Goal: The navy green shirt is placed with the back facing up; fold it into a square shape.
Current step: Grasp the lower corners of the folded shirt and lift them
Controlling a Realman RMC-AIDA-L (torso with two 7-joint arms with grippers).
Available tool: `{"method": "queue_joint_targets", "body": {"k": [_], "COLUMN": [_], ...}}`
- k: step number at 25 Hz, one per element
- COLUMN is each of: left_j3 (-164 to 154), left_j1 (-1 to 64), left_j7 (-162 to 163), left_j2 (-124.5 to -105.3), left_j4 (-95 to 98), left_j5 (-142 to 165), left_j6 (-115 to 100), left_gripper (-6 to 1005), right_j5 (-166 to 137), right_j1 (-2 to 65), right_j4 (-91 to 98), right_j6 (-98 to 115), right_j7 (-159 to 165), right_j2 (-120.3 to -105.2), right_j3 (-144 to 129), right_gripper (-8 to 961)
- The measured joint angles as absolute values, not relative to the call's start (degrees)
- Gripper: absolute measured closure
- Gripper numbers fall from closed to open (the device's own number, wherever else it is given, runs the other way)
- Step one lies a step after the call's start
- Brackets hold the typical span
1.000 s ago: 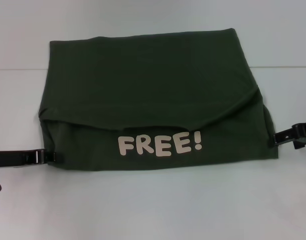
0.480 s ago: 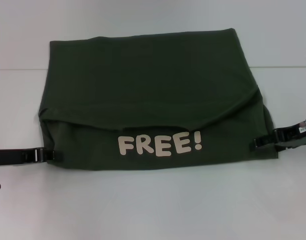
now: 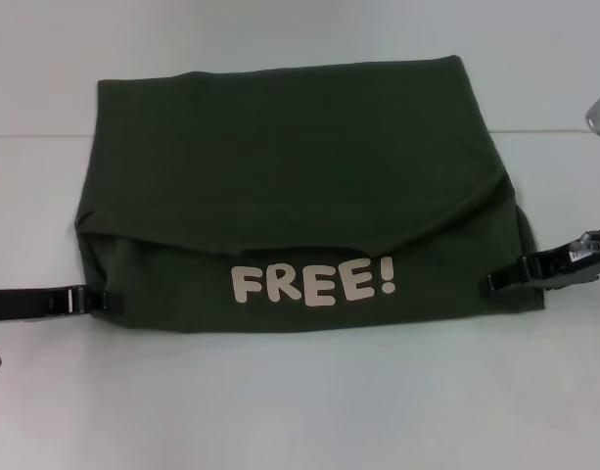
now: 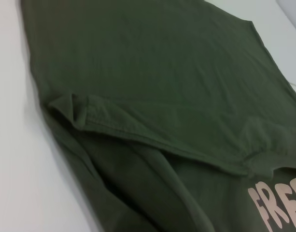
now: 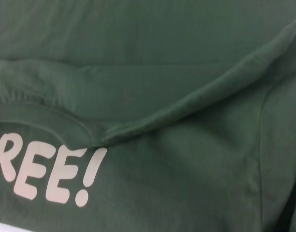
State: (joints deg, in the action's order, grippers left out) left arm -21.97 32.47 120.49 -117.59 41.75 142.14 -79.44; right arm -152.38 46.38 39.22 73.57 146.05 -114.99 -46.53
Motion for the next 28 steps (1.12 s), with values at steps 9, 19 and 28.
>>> {"method": "queue_joint_targets", "body": {"k": [9, 19, 28], "left_j3": [-22.0, -21.9, -20.6], "left_j1": [32.9, 33.1, 33.0], "left_j7": [121.0, 121.2, 121.0], "left_j2": [-117.46, -117.42, -117.35], "left_j4": [41.6, 41.5, 41.7], "left_j5": [142.1, 142.0, 141.9], "left_j6": [-79.6, -79.7, -84.9], "left_gripper": [970, 960, 950], "right_j5": [-152.6, -152.6, -152.5], "right_j1": [46.5, 46.5, 46.1], "right_j4": [39.1, 38.8, 39.4], "right_j6": [72.9, 72.7, 75.3], "right_j7": [146.4, 146.3, 144.4], "right_j2": [-114.83, -114.78, -113.71], "right_j3": [-47.3, -47.3, -47.2], "right_gripper": [388, 712, 933]}}
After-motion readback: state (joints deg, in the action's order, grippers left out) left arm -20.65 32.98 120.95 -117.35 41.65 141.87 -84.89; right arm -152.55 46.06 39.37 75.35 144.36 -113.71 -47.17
